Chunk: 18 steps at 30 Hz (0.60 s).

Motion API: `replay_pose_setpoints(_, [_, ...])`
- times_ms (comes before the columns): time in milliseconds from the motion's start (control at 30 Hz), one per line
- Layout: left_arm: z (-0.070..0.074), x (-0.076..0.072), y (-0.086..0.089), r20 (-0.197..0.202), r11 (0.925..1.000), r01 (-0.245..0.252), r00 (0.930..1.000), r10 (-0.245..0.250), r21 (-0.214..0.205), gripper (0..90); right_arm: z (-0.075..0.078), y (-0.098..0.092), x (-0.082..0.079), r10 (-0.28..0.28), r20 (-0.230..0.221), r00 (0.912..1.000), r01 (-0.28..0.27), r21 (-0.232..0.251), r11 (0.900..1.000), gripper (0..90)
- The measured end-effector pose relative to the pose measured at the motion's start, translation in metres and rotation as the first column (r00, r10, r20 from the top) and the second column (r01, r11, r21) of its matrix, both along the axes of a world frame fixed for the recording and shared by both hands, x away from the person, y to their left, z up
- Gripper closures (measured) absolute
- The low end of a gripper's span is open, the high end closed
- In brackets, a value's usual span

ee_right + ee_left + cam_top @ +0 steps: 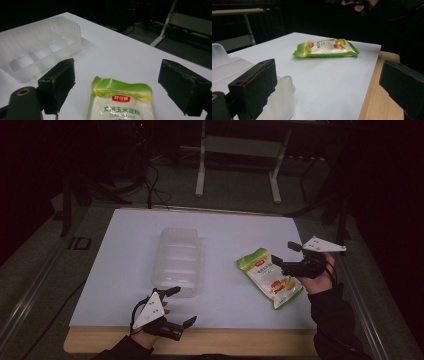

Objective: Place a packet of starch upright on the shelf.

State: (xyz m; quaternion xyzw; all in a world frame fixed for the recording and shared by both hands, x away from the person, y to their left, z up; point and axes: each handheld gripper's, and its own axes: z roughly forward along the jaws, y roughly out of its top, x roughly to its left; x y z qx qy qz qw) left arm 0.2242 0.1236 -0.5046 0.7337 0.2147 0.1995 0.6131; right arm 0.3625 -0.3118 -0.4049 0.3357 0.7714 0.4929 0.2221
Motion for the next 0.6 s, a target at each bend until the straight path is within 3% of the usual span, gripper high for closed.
replay_pose_setpoints(600, [0.000, 0.000, 0.000, -0.004, 1.0000, 0.002, 1.0000, -0.002, 0.001, 1.8, -0.035, -0.002, 0.036, -0.049, -0.104, 0.9934, 0.044, -0.053, 0.9976, 21.5])
